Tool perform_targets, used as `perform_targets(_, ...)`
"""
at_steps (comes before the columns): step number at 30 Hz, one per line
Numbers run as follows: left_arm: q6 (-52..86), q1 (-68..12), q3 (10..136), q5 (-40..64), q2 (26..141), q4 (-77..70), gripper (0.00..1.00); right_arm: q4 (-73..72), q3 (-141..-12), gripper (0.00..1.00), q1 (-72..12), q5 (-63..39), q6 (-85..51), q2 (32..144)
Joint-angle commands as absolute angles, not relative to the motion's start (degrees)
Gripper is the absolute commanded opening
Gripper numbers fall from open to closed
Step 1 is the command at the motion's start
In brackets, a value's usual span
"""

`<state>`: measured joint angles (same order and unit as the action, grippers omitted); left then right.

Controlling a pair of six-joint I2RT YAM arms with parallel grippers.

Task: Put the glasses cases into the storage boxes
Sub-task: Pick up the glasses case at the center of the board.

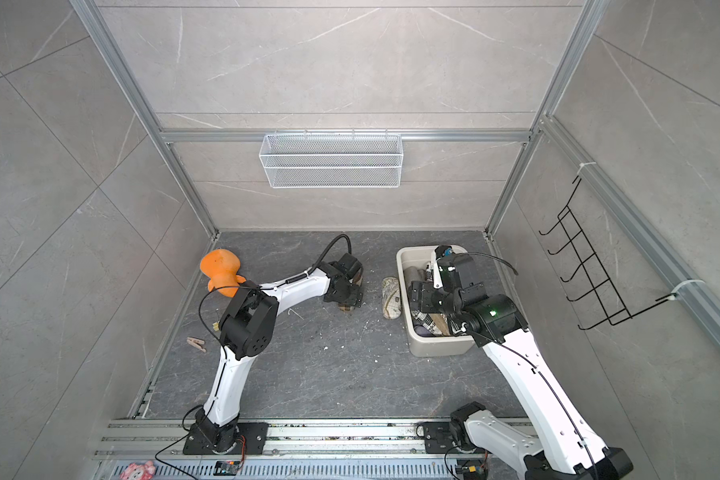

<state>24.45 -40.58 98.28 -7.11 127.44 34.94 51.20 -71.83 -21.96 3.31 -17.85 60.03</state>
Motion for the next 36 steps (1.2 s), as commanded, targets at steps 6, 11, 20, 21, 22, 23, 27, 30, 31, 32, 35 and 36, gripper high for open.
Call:
perform_targets(6,24.2,-40.7,91.9,-9.2,121.5,27.5,0.58,52.9,-74.7,0.84,-22.2,1.3,-18.1,59.3)
perform_targets(11,23.9,-41.3,80.3,-6.9,110.8,18.0,0.56,53.1,-75.4,0.82,-22.2,-0.3,-19.1,60.1)
perform_targets(20,27.2,-44.2,49.8,-6.7,81.0,-4.2,0.53,40.0,-72.2,0.8,-23.7,-8.8,-28.0,61.7)
perform_targets(21,28.3,-44.6,47.4,-7.2,78.3,-5.6,0.53,38.4,-71.9,0.8,-24.4,-9.1,-28.9,61.9)
perform_targets(22,29.5,-44.9,44.8,-7.5,75.4,-7.3,0.52,36.6,-71.4,0.8,-25.7,-9.1,-29.7,62.3)
perform_targets(23,30.3,-45.3,42.2,-7.7,72.6,-9.2,0.52,35.1,-71.0,0.79,-27.1,-9.1,-30.1,62.9)
perform_targets(27,32.8,-46.8,35.5,-8.3,63.3,-13.8,0.51,32.7,-72.6,0.78,-33.7,-6.4,-31.0,66.5)
perform_targets(30,34.5,-47.6,31.5,-8.2,58.5,-18.6,0.51,29.9,-72.8,0.78,-36.5,-7.4,-32.5,67.8)
perform_targets(31,34.7,-47.7,30.9,-7.8,57.4,-19.6,0.51,28.9,-72.7,0.79,-37.2,-7.3,-33.3,68.1)
perform_targets(32,34.7,-47.8,30.9,-7.3,56.7,-19.9,0.51,27.9,-72.5,0.8,-37.9,-7.6,-34.3,68.6)
perform_targets(35,34.1,-47.9,32.1,-5.8,56.5,-19.6,0.51,25.1,-72.2,0.82,-40.5,-8.6,-35.4,71.2)
perform_targets(36,34.3,-48.0,32.5,-5.3,56.9,-19.4,0.51,24.6,-72.6,0.82,-41.5,-8.4,-35.4,72.5)
